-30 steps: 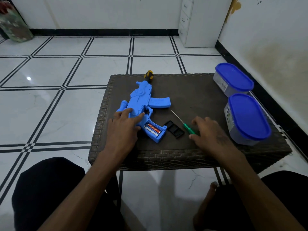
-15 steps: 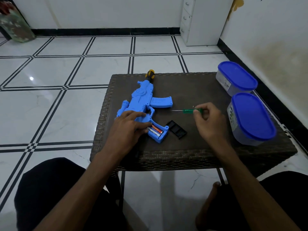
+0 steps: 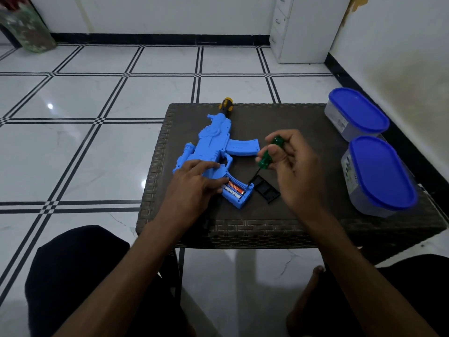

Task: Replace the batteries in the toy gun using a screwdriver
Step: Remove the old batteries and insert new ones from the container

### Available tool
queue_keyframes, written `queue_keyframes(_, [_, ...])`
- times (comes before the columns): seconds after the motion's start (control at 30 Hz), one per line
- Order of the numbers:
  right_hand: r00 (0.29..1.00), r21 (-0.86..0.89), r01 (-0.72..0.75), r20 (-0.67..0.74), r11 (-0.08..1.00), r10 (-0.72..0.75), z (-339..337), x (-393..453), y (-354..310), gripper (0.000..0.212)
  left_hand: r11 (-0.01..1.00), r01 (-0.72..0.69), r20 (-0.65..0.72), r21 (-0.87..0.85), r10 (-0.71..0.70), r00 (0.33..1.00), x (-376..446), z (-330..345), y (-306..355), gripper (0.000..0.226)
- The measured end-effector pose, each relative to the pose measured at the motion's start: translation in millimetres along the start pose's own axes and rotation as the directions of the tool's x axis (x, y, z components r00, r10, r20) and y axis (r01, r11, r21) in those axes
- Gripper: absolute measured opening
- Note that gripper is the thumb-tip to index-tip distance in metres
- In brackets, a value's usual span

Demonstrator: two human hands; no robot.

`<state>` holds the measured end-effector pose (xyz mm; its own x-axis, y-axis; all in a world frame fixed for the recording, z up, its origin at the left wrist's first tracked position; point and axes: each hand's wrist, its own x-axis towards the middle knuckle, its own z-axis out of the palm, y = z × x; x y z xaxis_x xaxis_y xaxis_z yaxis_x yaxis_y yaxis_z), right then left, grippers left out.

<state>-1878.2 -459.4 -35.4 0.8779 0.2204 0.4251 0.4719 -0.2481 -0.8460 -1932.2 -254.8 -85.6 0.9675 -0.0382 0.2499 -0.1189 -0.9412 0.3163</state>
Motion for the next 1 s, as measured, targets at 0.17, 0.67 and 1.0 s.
queue_keyframes(0.17, [0.994, -0.136, 0.082, 0.078, 0.987, -0.072, 4.9, 1.3, -5.0, 0.021, 1.000, -0.011, -0.011, -0.001, 0.011, 1.000, 0.1, 1.8, -1.2, 0.033])
queue_keyframes(0.67, [0.991, -0.127, 0.073, 0.121, 0.989, -0.058, 14.3, 1.8, -1.1, 0.024, 0.999, -0.030, -0.021, 0.041, 0.031, 0.999, 2.5, -0.2, -0.5, 0.031])
queue_keyframes(1.0, [0.962, -0.092, -0.009, 0.273, 0.996, 0.034, 8.5, -1.7, 0.6, 0.028, 0.988, -0.064, 0.005, 0.138, 0.064, 0.998, 0.5, -2.6, 3.3, 0.034])
